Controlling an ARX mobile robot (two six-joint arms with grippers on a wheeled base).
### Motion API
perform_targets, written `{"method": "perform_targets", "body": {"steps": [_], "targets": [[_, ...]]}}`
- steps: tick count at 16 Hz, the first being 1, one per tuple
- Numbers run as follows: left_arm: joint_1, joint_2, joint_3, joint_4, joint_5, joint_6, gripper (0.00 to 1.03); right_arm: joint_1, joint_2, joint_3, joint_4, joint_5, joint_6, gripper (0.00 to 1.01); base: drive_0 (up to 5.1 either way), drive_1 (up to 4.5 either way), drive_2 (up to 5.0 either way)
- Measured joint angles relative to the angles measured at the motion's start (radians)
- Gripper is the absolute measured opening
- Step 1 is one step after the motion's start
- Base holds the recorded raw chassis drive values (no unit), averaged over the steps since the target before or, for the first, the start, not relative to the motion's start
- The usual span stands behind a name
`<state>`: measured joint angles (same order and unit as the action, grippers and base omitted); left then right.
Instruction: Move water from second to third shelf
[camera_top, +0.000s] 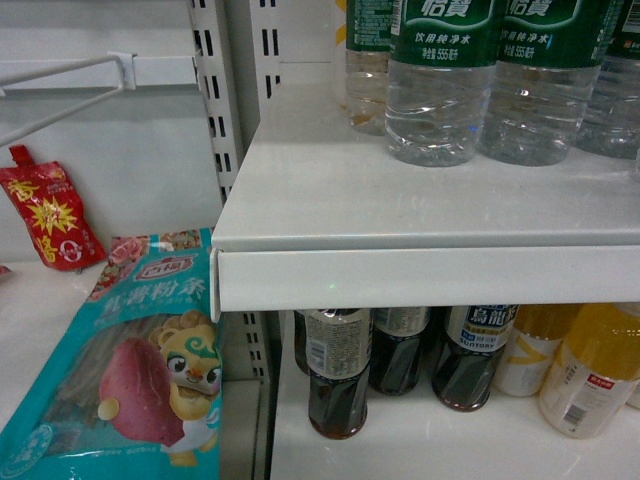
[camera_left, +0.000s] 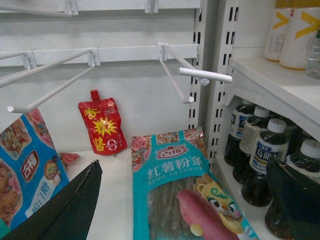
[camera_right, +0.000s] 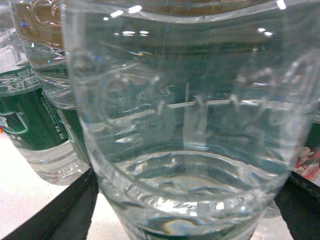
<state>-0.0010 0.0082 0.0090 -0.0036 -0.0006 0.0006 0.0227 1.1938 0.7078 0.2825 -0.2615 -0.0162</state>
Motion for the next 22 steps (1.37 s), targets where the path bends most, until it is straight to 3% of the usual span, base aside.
{"method": "perform_targets", "body": {"steps": [1,10,13,14,15,16,21,22], "targets": [[0.0,0.0,0.0,0.0,0.0,0.0,0.98,-0.005,0.0,0.0,-0.002,-0.003,0.0,1.0,0.0,0.0,0.0],[0.0,0.0,0.0,0.0,0.0,0.0,0.98,-0.04,-0.236,-0.048,-0.137,-0.059,0.026,0.98,0.0,0.0,0.0],[0.0,0.0,0.0,0.0,0.0,0.0,0.98,-0.061,-0.351,-0.069,-0.169,-0.048,0.036,0.98,0.0,0.0,0.0],[0.0,0.0,0.0,0.0,0.0,0.0,0.98,-0.031,-0.404,-0.113,-0.087,0.093,0.027,0.87,0.0,0.0,0.0],[0.0,0.0,0.0,0.0,0.0,0.0,0.98,-0.022,-0.494,-0.17,-0.132,0.205,0.023,0.74,0.0,0.0,0.0],[0.0,0.0,0.0,0.0,-0.001,0.0,0.98,-0.023,-0.563,-0.198,-0.205,0.251,0.023,0.63,0.0,0.0,0.0],[0.0,0.0,0.0,0.0,0.0,0.0,0.98,-0.023,-0.739,-0.439,-0.118,0.262,0.02,0.01,0.0,0.0,0.0],[0.0,0.0,0.0,0.0,0.0,0.0,0.98,-0.023,-0.768,-0.471,-0.105,0.262,0.019,0.02,0.0,0.0,0.0]]}}
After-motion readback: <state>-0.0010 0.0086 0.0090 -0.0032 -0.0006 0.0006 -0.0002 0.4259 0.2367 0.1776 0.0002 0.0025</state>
